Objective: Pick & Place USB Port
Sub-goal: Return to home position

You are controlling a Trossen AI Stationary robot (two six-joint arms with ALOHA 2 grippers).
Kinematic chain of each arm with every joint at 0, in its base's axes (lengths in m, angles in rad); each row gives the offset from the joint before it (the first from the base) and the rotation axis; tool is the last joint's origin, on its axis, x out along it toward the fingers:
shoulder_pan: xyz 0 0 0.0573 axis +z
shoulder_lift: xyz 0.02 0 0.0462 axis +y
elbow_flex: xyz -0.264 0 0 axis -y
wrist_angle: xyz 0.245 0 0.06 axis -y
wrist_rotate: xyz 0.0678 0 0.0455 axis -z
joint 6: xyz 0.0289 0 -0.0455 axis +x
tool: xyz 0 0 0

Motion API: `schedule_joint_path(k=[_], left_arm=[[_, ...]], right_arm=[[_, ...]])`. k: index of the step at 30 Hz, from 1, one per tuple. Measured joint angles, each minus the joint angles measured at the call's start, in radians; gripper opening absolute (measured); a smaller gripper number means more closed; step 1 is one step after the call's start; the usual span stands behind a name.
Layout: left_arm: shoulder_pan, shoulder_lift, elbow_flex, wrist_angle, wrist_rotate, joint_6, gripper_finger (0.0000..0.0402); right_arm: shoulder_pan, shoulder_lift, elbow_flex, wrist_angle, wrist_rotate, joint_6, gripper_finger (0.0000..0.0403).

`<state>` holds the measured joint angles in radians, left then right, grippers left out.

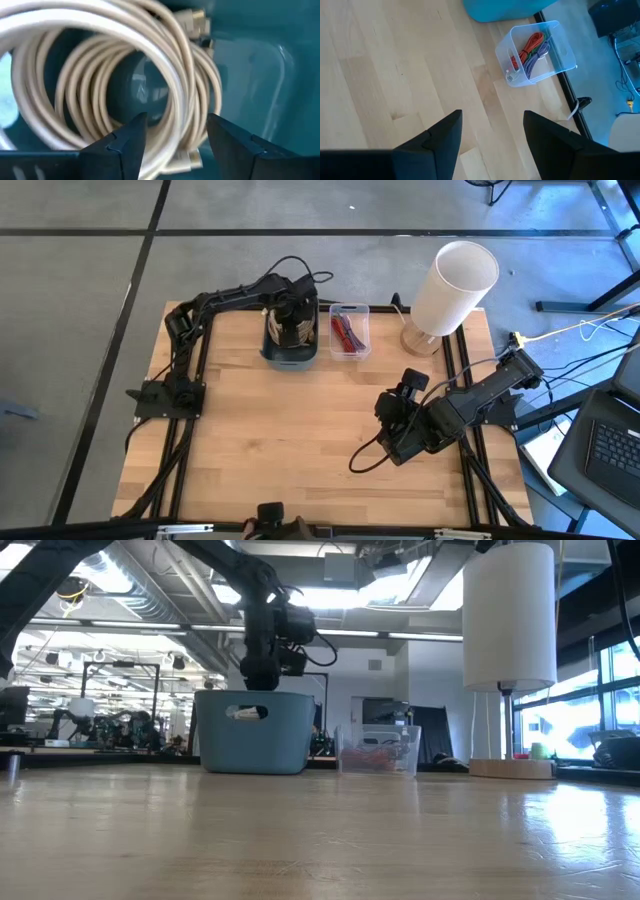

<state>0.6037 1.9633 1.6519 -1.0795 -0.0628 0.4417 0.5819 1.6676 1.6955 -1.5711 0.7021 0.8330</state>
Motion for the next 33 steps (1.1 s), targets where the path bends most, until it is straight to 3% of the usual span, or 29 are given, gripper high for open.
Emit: schedule_joint_path(k=[9,19,22,28,33], left_arm=[[-0.003,-0.001,0.185,-0.210,-0.031,-0.037,0.0197],[-0.029,-0.005,0.606,-0.449,-0.034,-0.078,0.0196],[-0.044,-0.054,0.682,-0.441,0.020,-0.096,0.0196],[-0.127,-0.238,0.685,-0.426,0.121,-0.166,0.0196],[-0.285,-0.384,0.638,-0.414,0.214,-0.247,0.0196]], right_arm=[[0.000,0.000,0.000,0.000,-0.001,-0.002,0.0216],[0.007,0.000,0.000,0.000,-0.023,-0.003,0.0216],[0.017,0.000,0.000,0.000,-0.023,-0.003,0.0216],[0.049,0.000,0.000,0.000,-0.023,-0.003,0.0216],[0.076,0.000,0.000,0.000,-0.018,0.008,0.0216]])
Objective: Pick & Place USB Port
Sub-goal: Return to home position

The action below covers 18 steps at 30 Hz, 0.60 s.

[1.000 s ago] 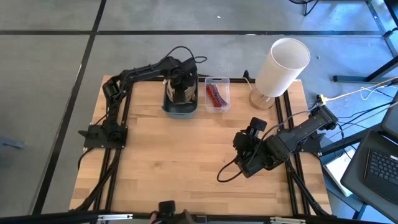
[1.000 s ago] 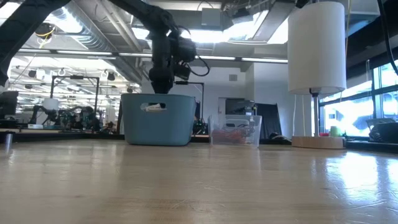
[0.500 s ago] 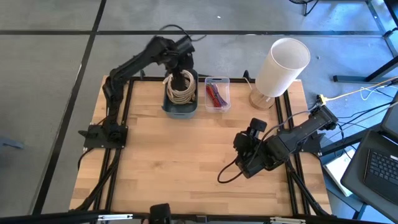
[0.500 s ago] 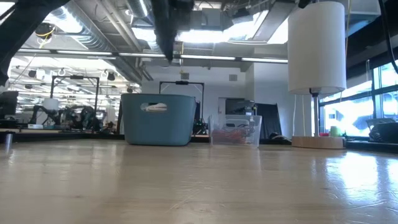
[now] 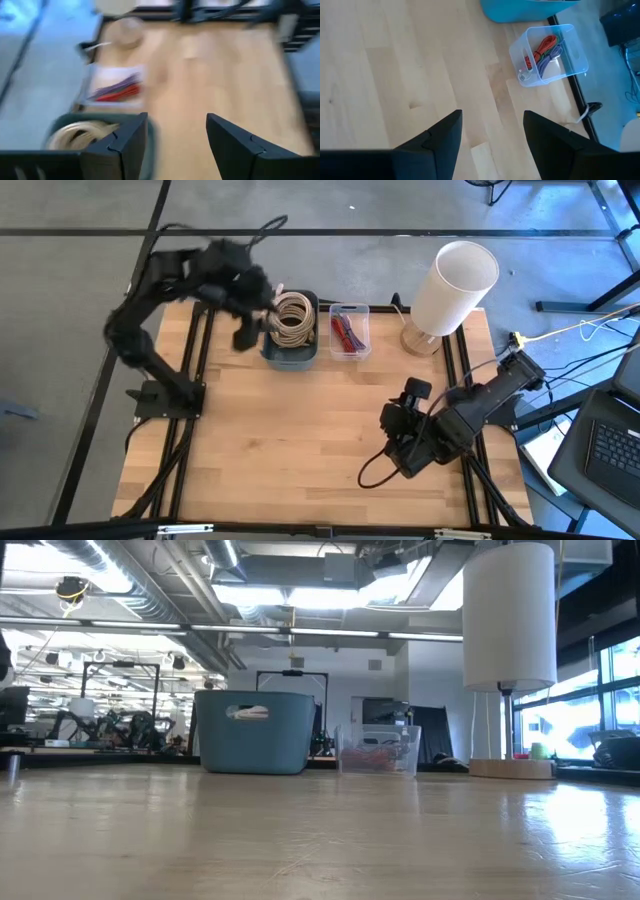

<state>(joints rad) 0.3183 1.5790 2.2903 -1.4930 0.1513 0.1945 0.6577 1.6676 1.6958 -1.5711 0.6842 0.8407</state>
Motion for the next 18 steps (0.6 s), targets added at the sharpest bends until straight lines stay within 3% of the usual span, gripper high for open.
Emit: schedule_joint_path(k=[6,11,15,18], left_arm=[[-0.315,-0.125,-0.220,0.123,-0.002,-0.113,0.0196],[-0.561,-0.204,-0.579,0.428,-0.037,-0.163,0.0196],[-0.663,-0.215,-0.847,0.741,-0.175,-0.088,0.0196],[-0.656,-0.211,-0.959,0.989,-0.189,0.018,0.0196]], right_arm=[[0.048,0.000,0.000,0.000,0.005,0.068,0.0216],[0.094,0.000,-0.032,0.112,0.083,0.094,0.0216],[0.091,0.000,-0.059,0.400,0.149,-0.193,0.0215],[0.045,0.001,-0.066,0.599,0.177,-0.515,0.0203]])
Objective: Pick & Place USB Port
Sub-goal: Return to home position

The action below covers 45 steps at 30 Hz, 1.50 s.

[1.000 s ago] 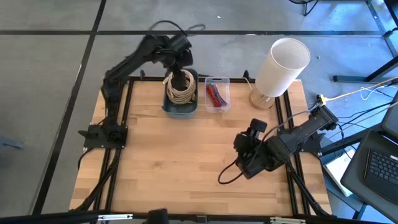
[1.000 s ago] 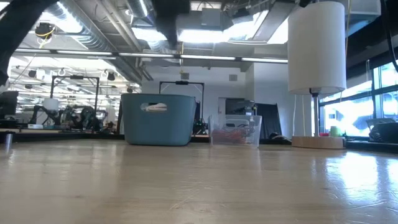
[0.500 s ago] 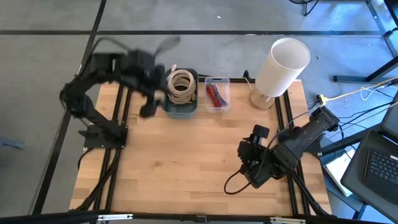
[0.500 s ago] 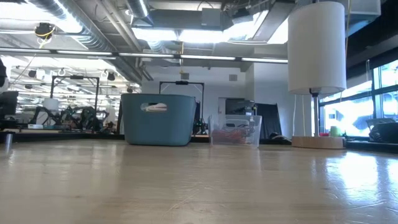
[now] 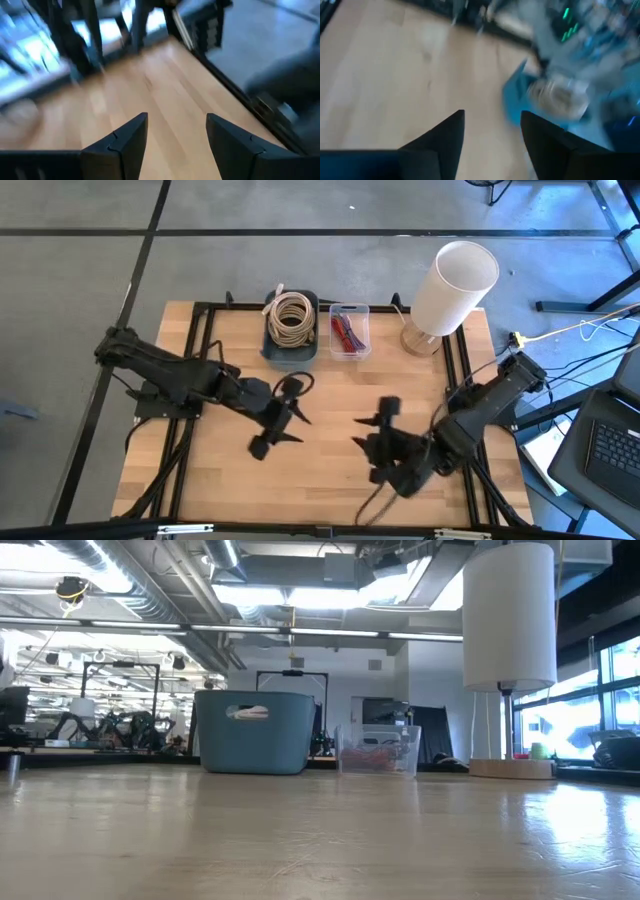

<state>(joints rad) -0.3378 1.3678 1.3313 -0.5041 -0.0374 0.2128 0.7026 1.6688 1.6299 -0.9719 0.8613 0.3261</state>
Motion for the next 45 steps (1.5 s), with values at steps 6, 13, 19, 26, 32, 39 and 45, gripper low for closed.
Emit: schedule_joint_path(k=[6,13,19,26,32,39,45], left_arm=[[0.130,-0.002,-0.047,0.302,0.041,0.221,0.0196],[0.368,-0.107,-0.048,0.134,0.088,0.175,0.0196],[0.482,-0.377,-0.077,-0.056,0.130,0.083,0.0181],[0.445,-0.720,-0.365,0.139,0.272,-0.009,0.0144],[0.414,-0.935,-0.779,0.416,0.242,-0.123,0.0118],[0.412,-1.053,-1.082,0.680,0.240,-0.188,0.0055],[0.412,-1.055,-1.194,0.766,0.238,-0.245,0.0005]], right_arm=[[-0.217,-0.007,0.000,0.321,-0.216,-0.498,0.0145],[-0.449,-0.104,0.000,0.172,-0.494,-0.532,0.0060],[-0.450,-0.341,-0.072,0.022,-0.541,-0.410,0.0007],[-0.343,-0.724,-0.508,0.302,-0.541,-0.258,0.0004],[-0.287,-0.926,-1.013,0.806,-0.541,-0.247,0.0002],[-0.285,-0.993,-1.404,1.306,-0.541,-0.203,0.0001],[-0.285,-0.992,-1.563,1.573,-0.541,-0.208,0.0001]])
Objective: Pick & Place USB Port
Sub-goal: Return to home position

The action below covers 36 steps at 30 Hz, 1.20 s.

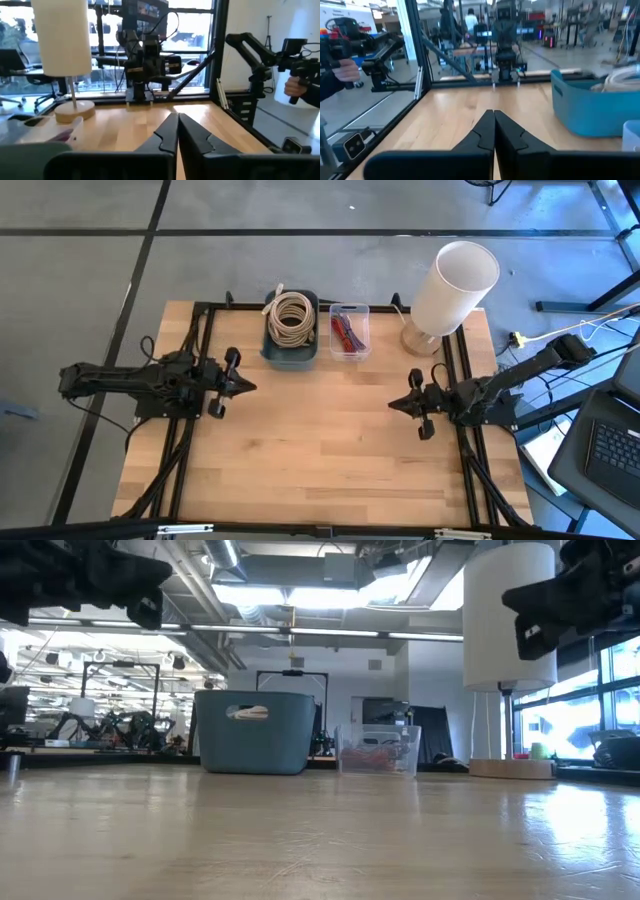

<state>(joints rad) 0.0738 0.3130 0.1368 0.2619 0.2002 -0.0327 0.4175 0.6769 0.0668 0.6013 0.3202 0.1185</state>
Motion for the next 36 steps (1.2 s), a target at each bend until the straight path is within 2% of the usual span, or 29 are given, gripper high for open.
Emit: schedule_joint_path(k=[4,7,12,14,16,20,25,28,31,36], left_arm=[[0.003,0.000,-0.011,0.012,-0.051,0.016,0.0001],[0.049,0.001,-0.011,0.027,-0.066,0.059,0.0001],[0.216,0.001,0.000,0.055,0.047,0.066,0.0001],[0.289,0.000,0.024,0.018,0.140,0.037,0.0001],[0.352,-0.001,0.055,-0.058,0.221,0.013,0.0001],[0.440,-0.009,0.113,-0.192,0.301,0.017,0.0001],[0.494,-0.030,0.204,-0.274,0.376,0.053,0.0001],[0.510,-0.061,0.228,-0.359,0.408,0.081,0.0001],[0.523,-0.109,0.230,-0.446,0.399,0.091,0.0001],[0.522,-0.163,0.229,-0.452,0.394,0.070,0.0001]], right_arm=[[-0.011,0.001,-0.039,0.105,0.001,-0.072,0.0000],[-0.059,0.000,-0.042,0.165,0.004,-0.152,0.0000],[-0.184,-0.011,0.007,0.164,-0.135,-0.251,0.0000],[-0.225,-0.030,0.032,0.090,-0.205,-0.236,0.0000],[-0.247,-0.069,0.060,-0.060,-0.239,-0.192,0.0000],[-0.251,-0.177,0.148,-0.377,-0.194,-0.131,0.0000],[-0.230,-0.333,0.294,-0.629,-0.206,-0.146,0.0000],[-0.200,-0.415,0.304,-0.695,-0.209,-0.146,0.0000],[-0.174,-0.485,0.254,-0.708,-0.203,-0.120,0.0000],[-0.148,-0.570,0.138,-0.659,-0.166,-0.095,0.0000]])
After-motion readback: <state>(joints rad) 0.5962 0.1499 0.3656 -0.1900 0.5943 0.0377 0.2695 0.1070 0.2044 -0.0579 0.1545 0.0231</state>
